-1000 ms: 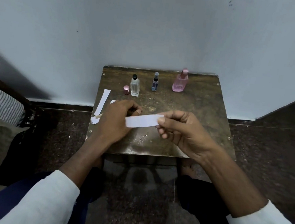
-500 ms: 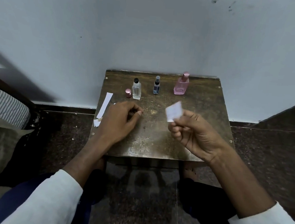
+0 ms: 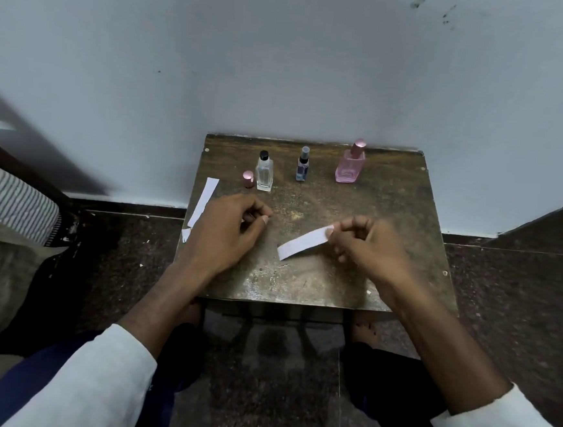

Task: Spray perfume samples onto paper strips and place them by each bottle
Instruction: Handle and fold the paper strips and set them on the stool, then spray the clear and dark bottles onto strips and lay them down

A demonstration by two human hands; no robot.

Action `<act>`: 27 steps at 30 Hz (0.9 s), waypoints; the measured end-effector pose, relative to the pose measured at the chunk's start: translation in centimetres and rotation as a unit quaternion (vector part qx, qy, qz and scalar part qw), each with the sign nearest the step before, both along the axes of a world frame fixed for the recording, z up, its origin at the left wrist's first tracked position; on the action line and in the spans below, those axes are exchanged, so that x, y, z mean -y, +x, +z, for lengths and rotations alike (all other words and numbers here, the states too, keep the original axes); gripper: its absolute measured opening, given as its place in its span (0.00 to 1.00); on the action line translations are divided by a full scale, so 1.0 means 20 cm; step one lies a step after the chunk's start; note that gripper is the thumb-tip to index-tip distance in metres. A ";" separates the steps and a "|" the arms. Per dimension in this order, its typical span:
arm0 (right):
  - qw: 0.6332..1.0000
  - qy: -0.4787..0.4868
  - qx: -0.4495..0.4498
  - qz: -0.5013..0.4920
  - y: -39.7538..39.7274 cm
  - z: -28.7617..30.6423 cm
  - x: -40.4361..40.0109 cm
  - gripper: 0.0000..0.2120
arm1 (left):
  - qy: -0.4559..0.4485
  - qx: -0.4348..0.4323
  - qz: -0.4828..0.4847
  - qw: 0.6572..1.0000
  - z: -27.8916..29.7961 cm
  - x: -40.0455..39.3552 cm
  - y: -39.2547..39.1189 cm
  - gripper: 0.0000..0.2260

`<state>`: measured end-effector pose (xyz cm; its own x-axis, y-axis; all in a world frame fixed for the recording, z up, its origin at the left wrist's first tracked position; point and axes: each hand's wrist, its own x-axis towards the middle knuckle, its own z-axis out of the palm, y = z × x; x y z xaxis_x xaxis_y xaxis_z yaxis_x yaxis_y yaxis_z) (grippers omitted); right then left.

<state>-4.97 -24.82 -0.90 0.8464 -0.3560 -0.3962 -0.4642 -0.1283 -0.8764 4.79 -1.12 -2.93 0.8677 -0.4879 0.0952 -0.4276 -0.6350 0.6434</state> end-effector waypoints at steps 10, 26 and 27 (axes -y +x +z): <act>0.990 -0.069 0.077 0.094 0.14 -0.02 -0.03 0.06 | -0.029 -0.029 0.006 0.999 0.02 0.01 -0.01 0.10; 0.968 -0.190 0.126 0.102 0.37 -0.13 -0.24 0.02 | 0.047 -0.204 0.046 0.977 -0.01 -0.05 -0.02 0.16; 0.964 -0.204 0.128 0.111 0.38 -0.13 -0.26 0.02 | 0.060 -0.180 0.052 0.981 -0.01 -0.05 -0.02 0.19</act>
